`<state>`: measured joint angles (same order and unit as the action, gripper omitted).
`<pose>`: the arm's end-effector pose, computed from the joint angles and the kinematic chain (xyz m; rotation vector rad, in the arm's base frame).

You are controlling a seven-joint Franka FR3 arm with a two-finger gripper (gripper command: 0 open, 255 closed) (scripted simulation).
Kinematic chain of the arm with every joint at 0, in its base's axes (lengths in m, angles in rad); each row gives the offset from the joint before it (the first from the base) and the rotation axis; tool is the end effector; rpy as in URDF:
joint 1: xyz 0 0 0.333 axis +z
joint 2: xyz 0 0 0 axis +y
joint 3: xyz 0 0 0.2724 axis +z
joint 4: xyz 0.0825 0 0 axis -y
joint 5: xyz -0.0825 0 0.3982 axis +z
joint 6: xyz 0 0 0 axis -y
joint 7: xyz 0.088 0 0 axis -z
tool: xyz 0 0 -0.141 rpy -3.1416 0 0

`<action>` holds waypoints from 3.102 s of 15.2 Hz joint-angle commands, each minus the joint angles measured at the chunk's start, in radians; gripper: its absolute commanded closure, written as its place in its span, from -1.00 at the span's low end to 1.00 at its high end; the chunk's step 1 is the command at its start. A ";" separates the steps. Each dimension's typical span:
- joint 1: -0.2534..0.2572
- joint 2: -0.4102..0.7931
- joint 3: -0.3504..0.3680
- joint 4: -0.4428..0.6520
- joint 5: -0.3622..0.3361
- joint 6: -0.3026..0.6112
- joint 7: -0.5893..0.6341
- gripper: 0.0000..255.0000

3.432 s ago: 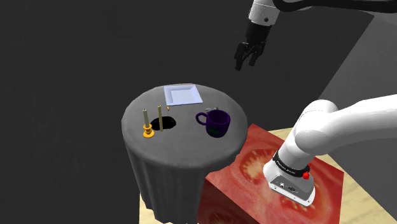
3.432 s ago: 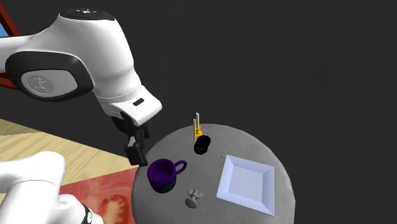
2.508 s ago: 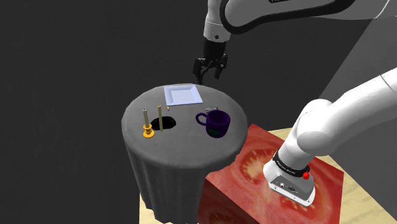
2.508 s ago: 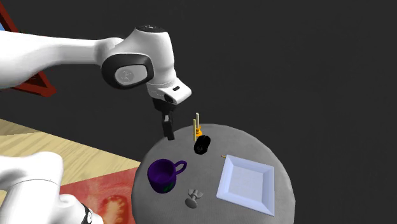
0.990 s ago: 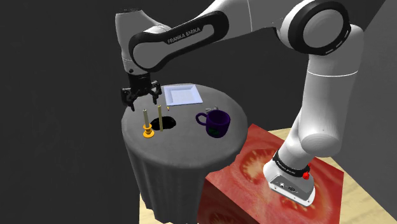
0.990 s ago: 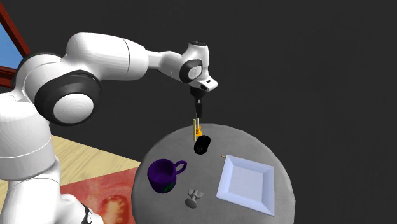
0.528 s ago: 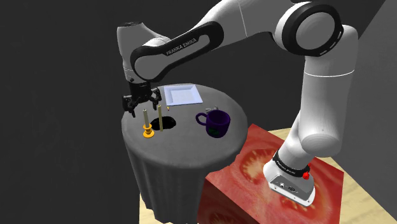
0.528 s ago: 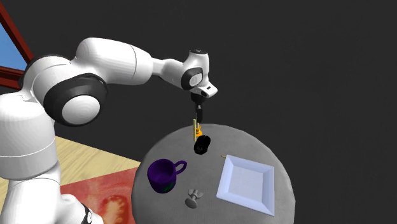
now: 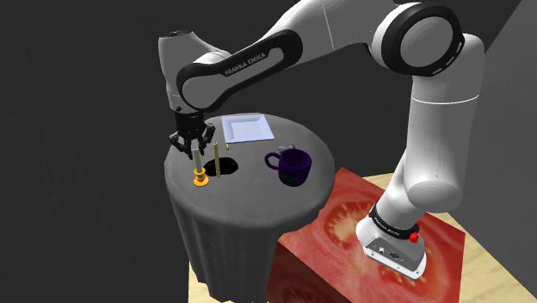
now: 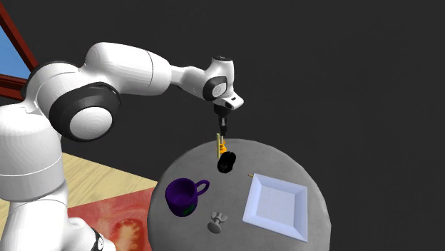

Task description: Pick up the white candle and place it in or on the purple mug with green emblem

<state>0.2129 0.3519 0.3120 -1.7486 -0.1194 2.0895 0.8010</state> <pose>0.5658 0.3076 0.2981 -3.1134 0.3683 -0.0077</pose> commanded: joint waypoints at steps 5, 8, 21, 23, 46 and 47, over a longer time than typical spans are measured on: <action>0.000 0.000 0.000 0.000 0.000 0.000 0.000 1.00; 0.000 0.000 0.000 0.000 0.000 0.000 0.000 1.00; -0.003 -0.052 0.009 0.106 0.022 -0.155 -0.014 1.00; -0.003 -0.057 0.010 0.126 0.024 -0.180 -0.016 1.00; -0.060 -0.274 -0.003 0.114 0.098 -0.373 -0.102 1.00; -0.071 -0.314 -0.009 0.071 0.111 -0.369 -0.119 1.00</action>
<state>0.1520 0.0811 0.3072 -1.6246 -0.0224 1.7095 0.6969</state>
